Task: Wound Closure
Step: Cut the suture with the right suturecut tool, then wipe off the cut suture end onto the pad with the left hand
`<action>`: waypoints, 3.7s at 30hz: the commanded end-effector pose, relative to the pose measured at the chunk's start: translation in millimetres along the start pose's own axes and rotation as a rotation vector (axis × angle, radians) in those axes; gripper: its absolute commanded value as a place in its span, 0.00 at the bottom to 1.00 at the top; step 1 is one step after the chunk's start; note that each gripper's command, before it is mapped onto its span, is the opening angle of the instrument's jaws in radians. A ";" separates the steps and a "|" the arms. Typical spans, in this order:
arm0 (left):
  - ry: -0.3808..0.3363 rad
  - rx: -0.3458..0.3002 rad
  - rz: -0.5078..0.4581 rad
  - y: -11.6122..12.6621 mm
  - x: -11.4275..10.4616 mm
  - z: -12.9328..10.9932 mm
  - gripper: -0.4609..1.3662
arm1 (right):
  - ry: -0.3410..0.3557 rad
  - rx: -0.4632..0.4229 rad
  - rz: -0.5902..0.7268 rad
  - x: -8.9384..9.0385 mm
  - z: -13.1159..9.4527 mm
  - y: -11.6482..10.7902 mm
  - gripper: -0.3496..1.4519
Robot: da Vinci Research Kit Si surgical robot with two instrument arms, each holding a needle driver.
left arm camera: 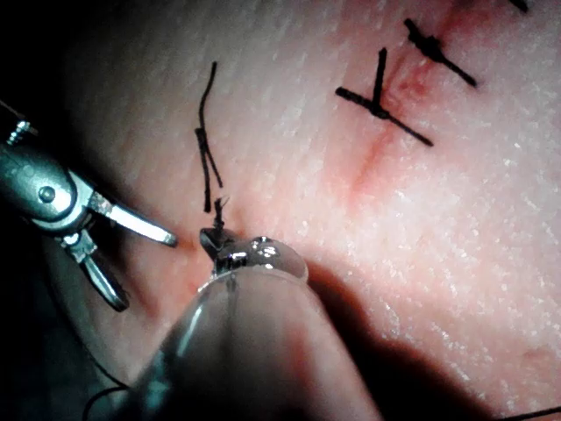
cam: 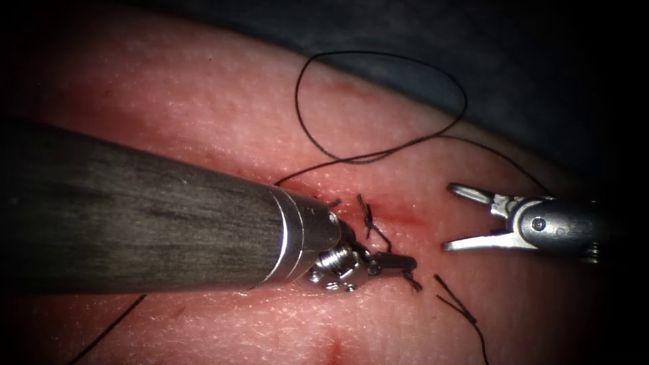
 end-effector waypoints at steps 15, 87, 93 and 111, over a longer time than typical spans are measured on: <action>0.004 0.014 -0.023 -0.4 0.4 -1.0 0.06 | 0.054 0.051 -0.071 -0.8 4.1 -1.7 0.71; 0.002 0.032 -0.081 -0.4 1.5 -1.4 0.06 | 0.152 0.077 -0.173 0.3 10.5 -4.2 0.00; 0.003 0.038 -0.087 -0.4 1.5 -1.5 0.06 | 0.112 0.032 -0.155 0.9 8.2 -2.7 0.65; 0.108 0.108 -0.263 0.2 3.6 -0.5 0.06 | 0.031 -0.113 -0.119 -0.2 -1.6 1.9 0.71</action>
